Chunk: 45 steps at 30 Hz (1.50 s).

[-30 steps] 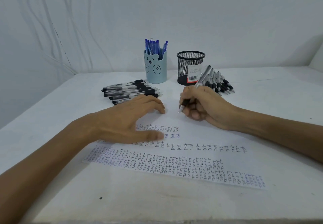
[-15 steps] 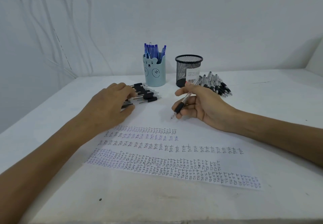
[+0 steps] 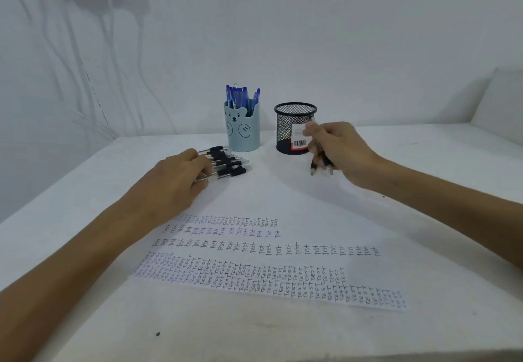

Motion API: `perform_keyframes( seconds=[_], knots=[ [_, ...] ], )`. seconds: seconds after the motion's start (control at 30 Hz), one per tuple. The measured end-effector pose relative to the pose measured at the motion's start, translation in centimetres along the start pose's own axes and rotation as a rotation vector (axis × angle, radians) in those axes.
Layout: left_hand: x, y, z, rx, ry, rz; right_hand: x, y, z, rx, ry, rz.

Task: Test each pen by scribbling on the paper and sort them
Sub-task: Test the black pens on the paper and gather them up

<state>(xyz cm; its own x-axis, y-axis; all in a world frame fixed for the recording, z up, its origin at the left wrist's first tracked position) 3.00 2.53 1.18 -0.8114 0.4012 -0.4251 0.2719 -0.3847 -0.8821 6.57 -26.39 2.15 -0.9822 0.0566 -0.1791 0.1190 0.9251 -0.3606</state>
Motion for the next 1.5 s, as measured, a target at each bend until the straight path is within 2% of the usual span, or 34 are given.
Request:
perform_keyframes(
  seconds=[0.17,0.23,0.43,0.63,0.9,1.2,1.4,1.5],
  knots=[
    [0.0,-0.3,1.2,0.000,0.065,0.040,-2.7,-3.9,0.0,0.311,-0.027,0.226],
    [0.1,-0.4,1.7,0.012,0.097,0.045,-3.7,-4.6,-0.4,0.425,-0.051,0.258],
    [0.2,0.0,2.3,0.035,0.127,0.031,-6.3,-4.0,0.3,0.798,0.029,0.140],
    [0.2,-0.1,2.3,0.018,0.138,0.036,-7.2,-3.3,1.0,0.909,0.069,0.127],
    [0.2,-0.8,2.5,-0.010,0.136,0.098,-6.7,-2.9,0.3,1.025,-0.028,0.154],
    [-0.1,-0.5,2.2,0.121,0.082,0.096,-0.3,1.6,-5.9,1.333,-0.290,0.157],
    [-0.1,-0.2,2.5,0.335,0.048,0.094,4.1,7.9,-7.4,1.249,-0.776,0.002],
    [-0.1,-0.1,3.2,0.432,0.058,0.099,4.6,10.1,-6.4,1.222,-0.900,0.000]
  ],
)
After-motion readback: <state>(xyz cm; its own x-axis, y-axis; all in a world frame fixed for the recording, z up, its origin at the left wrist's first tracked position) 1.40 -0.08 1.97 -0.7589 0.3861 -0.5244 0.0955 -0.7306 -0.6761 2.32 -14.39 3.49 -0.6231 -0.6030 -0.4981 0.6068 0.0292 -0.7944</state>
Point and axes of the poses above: each hand's wrist, its own x-axis away from the middle knuckle, its own y-axis out of the palm, z = x × y, the point moved 7 cm from there along -x, towards the middle knuckle, and after that the axes turned 7 degrees about x, right-handed, at the moved point
